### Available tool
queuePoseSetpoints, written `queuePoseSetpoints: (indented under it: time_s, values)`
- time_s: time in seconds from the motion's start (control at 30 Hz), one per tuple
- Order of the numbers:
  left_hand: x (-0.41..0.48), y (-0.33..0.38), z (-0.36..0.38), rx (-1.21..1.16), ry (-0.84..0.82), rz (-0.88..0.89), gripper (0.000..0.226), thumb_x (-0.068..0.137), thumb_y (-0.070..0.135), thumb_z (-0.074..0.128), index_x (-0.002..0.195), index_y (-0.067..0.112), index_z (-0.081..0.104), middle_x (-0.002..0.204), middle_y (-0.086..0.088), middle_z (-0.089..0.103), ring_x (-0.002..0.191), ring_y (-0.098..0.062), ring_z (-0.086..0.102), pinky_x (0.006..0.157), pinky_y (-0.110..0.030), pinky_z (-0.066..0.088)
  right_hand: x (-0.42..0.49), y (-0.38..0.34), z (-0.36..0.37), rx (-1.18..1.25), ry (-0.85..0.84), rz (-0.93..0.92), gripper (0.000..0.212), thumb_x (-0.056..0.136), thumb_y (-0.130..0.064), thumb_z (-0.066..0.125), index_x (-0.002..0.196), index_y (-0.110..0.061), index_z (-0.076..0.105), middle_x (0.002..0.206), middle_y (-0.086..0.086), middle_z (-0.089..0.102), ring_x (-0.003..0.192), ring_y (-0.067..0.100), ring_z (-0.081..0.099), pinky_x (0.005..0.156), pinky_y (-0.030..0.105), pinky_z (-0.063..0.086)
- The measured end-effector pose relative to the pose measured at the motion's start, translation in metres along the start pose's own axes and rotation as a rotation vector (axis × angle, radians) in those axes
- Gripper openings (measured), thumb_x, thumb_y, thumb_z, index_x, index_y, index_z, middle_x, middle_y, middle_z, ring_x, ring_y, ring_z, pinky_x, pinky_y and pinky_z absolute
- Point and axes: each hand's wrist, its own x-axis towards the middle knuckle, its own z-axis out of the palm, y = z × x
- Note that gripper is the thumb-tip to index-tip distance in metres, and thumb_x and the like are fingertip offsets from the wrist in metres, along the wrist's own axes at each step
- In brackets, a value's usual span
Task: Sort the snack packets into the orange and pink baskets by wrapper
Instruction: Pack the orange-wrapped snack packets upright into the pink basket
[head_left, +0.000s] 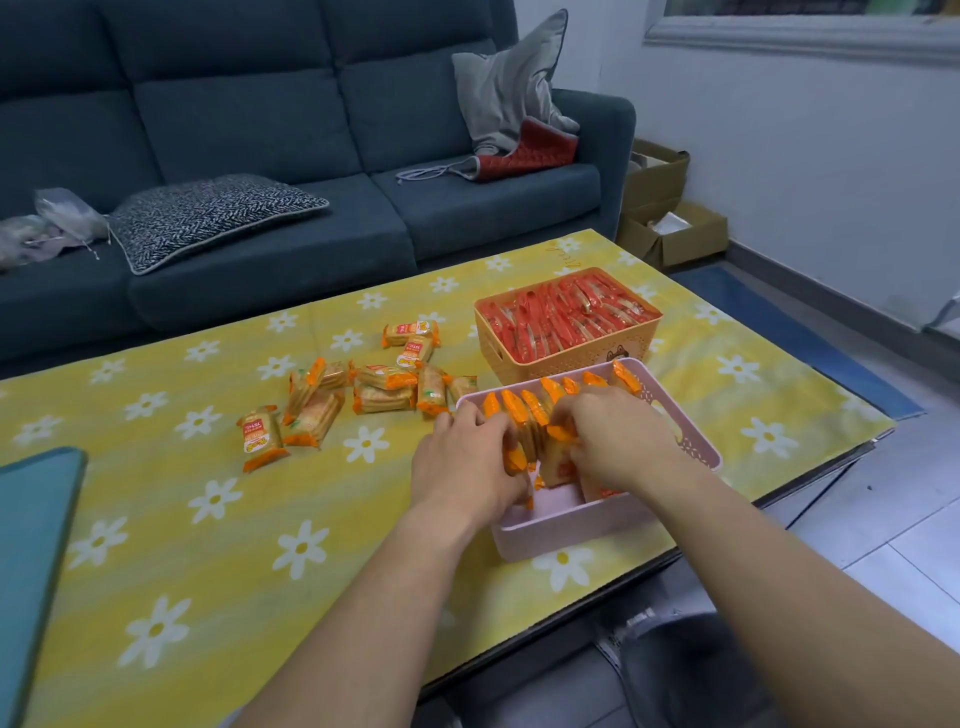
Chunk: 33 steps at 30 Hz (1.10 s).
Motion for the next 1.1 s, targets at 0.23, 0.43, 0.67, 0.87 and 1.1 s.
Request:
queuePoseSetpoints:
  time_s: [0.23,0.43,0.67,0.87,1.1]
  values:
    - [-0.001,-0.001,0.000,-0.022,0.021,-0.002,0.032,0.076,0.038,0.074,0.103,0.034,0.057,0.110,0.006,0.046,0.108,-0.023,0.045,0.079,-0.035,0.045,-0.002,0.002,-0.008,0.123,-0.005,-0.102,0.031,0.082,-0.006,0.057,0.095,-0.032,0.067,0.098,-0.007,0.042,0.096,0.026,0.059,0.069,0.038,0.049]
    - [0.002,0.006,0.005,-0.009,0.075,0.058,0.052,0.070,0.045,0.072,0.114,0.027,0.052,0.123,0.002,0.049,0.115,-0.026,0.043,0.090,-0.037,0.044,-0.001,-0.016,0.005,0.238,0.018,-0.153,0.026,0.077,0.003,0.053,0.079,-0.022,0.057,0.091,0.001,0.050,0.086,0.027,0.057,0.071,0.038,0.047]
    - [0.004,0.005,0.016,-0.019,0.113,0.157,0.049,0.078,0.047,0.073,0.120,0.035,0.051,0.115,0.005,0.049,0.112,-0.024,0.044,0.088,-0.036,0.043,-0.004,-0.011,0.000,0.570,0.027,0.057,0.026,0.078,0.007,0.053,0.087,-0.016,0.062,0.079,-0.004,0.066,0.077,0.015,0.064,0.064,0.023,0.048]
    - [0.002,0.007,0.014,-0.012,0.148,0.163,0.027,0.081,0.041,0.072,0.105,0.036,0.061,0.105,0.008,0.045,0.110,-0.020,0.043,0.088,-0.033,0.041,-0.006,0.026,-0.006,0.259,-0.080,0.105,0.013,0.079,-0.025,0.073,0.090,-0.029,0.068,0.088,-0.007,0.069,0.087,0.015,0.066,0.080,0.034,0.055]
    - [0.002,0.015,0.013,0.034,0.223,0.142,0.024,0.080,0.033,0.072,0.100,0.033,0.060,0.107,0.006,0.049,0.111,-0.022,0.045,0.082,-0.032,0.037,-0.003,0.005,0.013,-0.050,-0.167,0.197,0.019,0.084,-0.017,0.066,0.103,-0.017,0.064,0.111,0.007,0.067,0.101,0.034,0.067,0.080,0.042,0.052]
